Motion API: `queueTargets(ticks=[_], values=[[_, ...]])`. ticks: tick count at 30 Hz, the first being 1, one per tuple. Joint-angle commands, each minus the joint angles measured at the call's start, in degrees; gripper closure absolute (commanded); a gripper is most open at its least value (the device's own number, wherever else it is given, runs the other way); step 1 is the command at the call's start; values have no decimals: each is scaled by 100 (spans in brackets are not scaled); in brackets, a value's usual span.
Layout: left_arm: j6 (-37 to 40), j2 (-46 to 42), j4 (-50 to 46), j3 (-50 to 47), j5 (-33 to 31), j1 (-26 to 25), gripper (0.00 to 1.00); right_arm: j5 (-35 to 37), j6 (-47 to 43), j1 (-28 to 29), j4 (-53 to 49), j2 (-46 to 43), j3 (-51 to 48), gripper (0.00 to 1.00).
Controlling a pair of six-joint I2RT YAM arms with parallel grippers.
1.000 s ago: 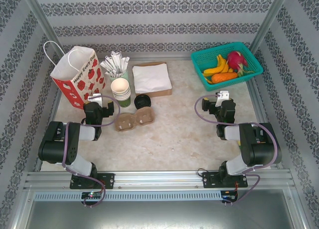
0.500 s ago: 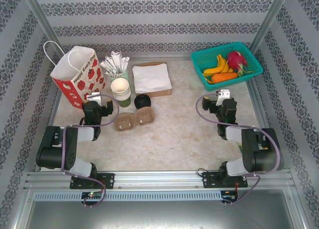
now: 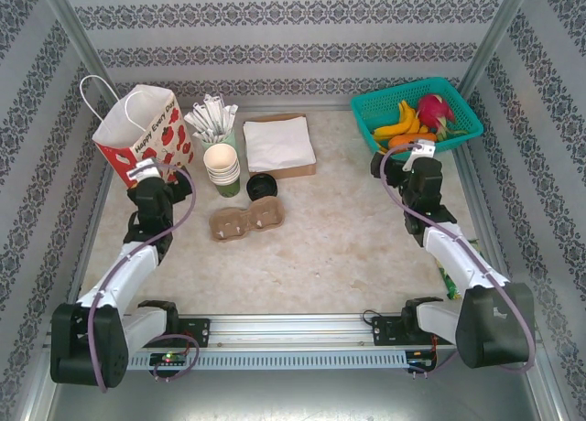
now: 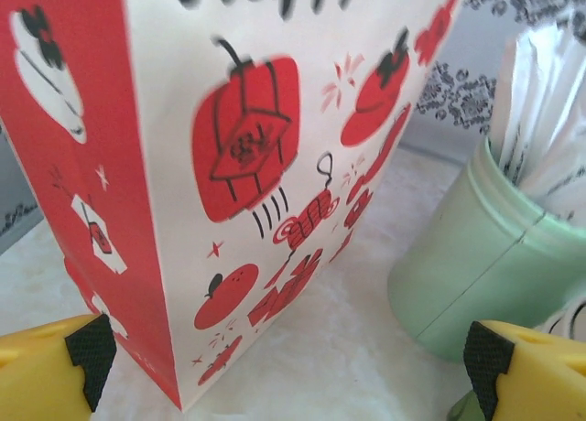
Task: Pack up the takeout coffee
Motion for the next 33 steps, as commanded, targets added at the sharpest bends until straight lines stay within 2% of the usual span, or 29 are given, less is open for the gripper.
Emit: queueTargets(ticks=[1, 6, 9, 13, 16, 19, 22, 27, 33], values=[[-1401, -83, -1629, 492, 42, -71, 1, 71, 1028, 376, -589, 32, 345, 2], [-2482, 69, -2887, 1258, 661, -144, 1, 724, 1250, 1236, -1342, 354, 1093, 2], [-2302, 370, -3497, 1954, 1460, -182, 1, 678, 1246, 1618, -1626, 602, 1487, 2], [-2054, 944, -4618, 2951, 1832, -205, 1, -91, 1597, 1830, -1479, 965, 1688, 2], [-1682, 1493, -5448, 3776, 2116, -210, 1, -236, 1843, 1978, -1598, 1230, 1886, 2], [-1338, 2063, -6098, 4523, 2251, -287, 7, -289, 1972, 2122, -1656, 1486, 2052, 2], [-1047, 2439, -6447, 5100, 2118, -458, 16, -314, 1990, 2256, -1587, 1658, 2144, 2], [-800, 2925, -6803, 5693, 1841, -609, 32, -283, 2000, 2365, -1566, 1853, 2292, 2], [-751, 3458, -7044, 6118, 1672, -665, 47, -266, 1882, 2431, -1591, 1992, 2451, 2]])
